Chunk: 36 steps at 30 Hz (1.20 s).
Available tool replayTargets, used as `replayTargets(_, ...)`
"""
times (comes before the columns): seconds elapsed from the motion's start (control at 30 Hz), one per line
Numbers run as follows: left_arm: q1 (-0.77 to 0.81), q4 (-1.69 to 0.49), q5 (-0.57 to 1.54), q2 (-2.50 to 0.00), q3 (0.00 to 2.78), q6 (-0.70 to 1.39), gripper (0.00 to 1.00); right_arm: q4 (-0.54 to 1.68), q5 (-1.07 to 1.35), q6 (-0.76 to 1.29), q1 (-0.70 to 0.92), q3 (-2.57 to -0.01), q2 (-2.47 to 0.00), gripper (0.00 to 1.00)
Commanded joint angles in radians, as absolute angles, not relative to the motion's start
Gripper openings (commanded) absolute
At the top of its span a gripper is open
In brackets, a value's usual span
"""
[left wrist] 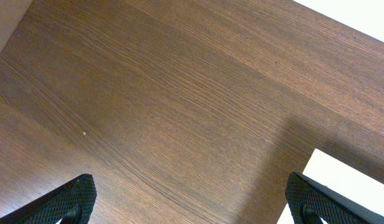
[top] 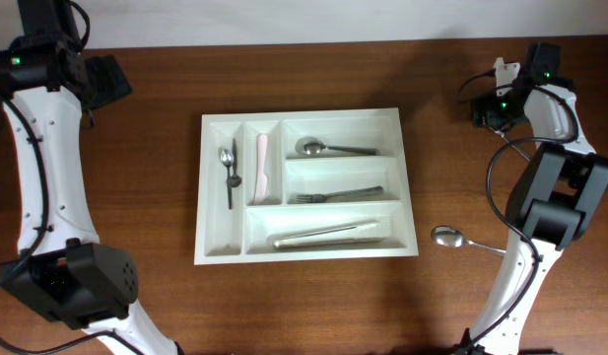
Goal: Pack container
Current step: 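Move the right gripper right over the second fork, then lower the right gripper and close it on the fork's neck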
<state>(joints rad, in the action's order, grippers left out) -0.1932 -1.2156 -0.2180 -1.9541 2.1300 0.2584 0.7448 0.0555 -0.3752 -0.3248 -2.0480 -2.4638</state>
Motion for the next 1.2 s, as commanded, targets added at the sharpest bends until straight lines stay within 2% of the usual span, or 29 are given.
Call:
replayTargets(0.0,-0.194,-1.217,-0.226,-1.949,2.138,0.261,0.99,0.754,0.099,-0.385,-0.321,-2.075,-2.463,0.99)
replayTargets(0.97,-0.194,-1.217,-0.226,-1.949,2.138,0.261,0.99,1.019,0.102,-0.358,-0.371,-2.132,-2.463,1.0)
replayTargets(1.0,-0.194,-1.217,-0.226,-1.949,2.138,0.261,0.99,1.021,0.102,-0.358,-0.377,-2.132,-2.463,0.98)
replayTargets(1.1,-0.194,-1.217,-0.226,-1.949,2.138,0.261,0.99,1.029,0.113,-0.358,-0.392,-2.132,-2.463,0.85)
replayTargets(1.17,-0.194,-1.217,-0.226,-1.949,2.138,0.261,0.99,1.033,0.13,-0.358,-0.4,-2.132,-2.463,0.83)
